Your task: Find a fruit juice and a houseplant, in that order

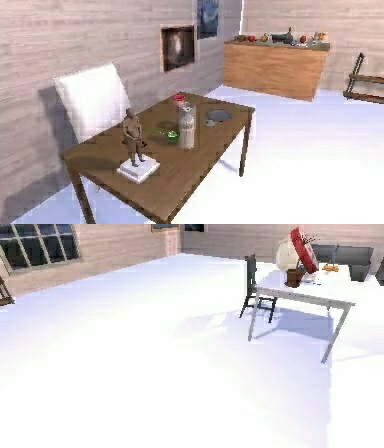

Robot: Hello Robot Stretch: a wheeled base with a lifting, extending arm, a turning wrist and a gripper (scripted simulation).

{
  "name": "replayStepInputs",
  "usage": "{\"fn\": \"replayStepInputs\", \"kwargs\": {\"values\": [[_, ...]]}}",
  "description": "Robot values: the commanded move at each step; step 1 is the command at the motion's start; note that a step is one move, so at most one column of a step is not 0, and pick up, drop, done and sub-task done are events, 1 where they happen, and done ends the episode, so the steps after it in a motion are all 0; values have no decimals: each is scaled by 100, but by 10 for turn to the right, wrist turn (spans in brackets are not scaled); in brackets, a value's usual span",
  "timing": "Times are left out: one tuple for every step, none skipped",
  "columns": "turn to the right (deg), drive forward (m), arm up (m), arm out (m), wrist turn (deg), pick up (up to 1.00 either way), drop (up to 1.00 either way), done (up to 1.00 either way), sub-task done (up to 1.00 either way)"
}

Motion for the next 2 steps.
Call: {"fn": "replayStepInputs", "kwargs": {"values": [[0,0,0,0,0,0,0,0,100],[450,0,0,0,0,0,0,0,0]]}}
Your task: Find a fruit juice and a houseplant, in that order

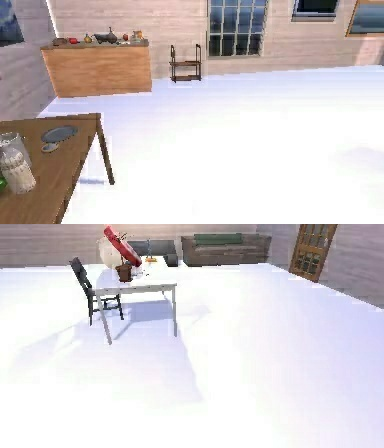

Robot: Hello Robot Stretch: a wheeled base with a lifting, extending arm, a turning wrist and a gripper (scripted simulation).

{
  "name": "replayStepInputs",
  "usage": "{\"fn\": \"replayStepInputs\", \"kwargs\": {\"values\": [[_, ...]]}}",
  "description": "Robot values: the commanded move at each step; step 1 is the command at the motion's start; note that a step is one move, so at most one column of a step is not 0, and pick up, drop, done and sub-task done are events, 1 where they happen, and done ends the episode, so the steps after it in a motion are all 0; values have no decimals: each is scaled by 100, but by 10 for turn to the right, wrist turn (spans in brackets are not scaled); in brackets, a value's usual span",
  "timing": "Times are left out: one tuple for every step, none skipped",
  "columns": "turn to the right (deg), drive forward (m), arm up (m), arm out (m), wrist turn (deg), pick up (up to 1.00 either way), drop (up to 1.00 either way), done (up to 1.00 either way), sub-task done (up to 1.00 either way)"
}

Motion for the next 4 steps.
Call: {"fn": "replayStepInputs", "kwargs": {"values": [[450,0,0,0,0,0,0,0,0],[300,0,0,0,0,0,0,0,0],[0,100,0,0,0,0,0,0,0],[0,65,0,0,0,0,0,0,0]]}}
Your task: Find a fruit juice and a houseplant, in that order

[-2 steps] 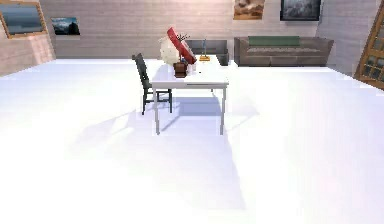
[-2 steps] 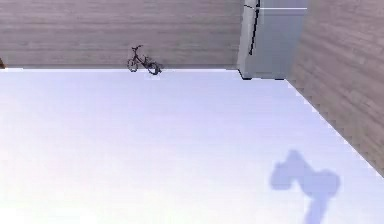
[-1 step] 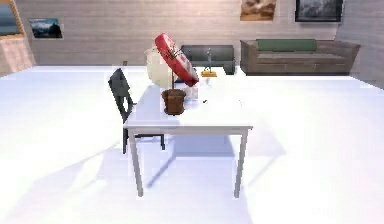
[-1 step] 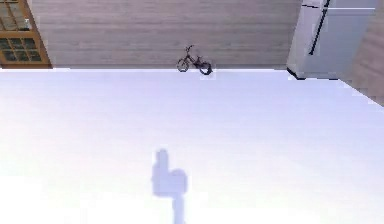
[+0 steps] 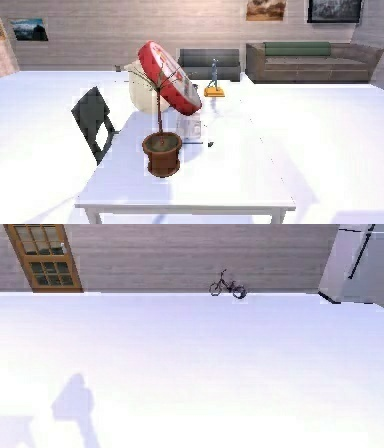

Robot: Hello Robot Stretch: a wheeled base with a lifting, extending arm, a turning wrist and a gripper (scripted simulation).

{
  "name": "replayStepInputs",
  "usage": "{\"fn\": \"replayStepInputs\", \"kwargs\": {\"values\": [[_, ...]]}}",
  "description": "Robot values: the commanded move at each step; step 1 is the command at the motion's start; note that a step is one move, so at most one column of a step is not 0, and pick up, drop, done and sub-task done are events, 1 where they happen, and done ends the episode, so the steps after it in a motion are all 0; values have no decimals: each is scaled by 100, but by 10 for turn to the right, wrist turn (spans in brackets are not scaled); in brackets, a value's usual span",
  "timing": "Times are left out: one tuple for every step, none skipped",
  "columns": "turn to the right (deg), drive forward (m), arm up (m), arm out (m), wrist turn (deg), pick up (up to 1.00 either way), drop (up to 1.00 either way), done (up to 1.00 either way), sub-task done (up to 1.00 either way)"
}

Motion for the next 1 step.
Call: {"fn": "replayStepInputs", "kwargs": {"values": [[0,0,0,0,0,0,0,100,0]]}}
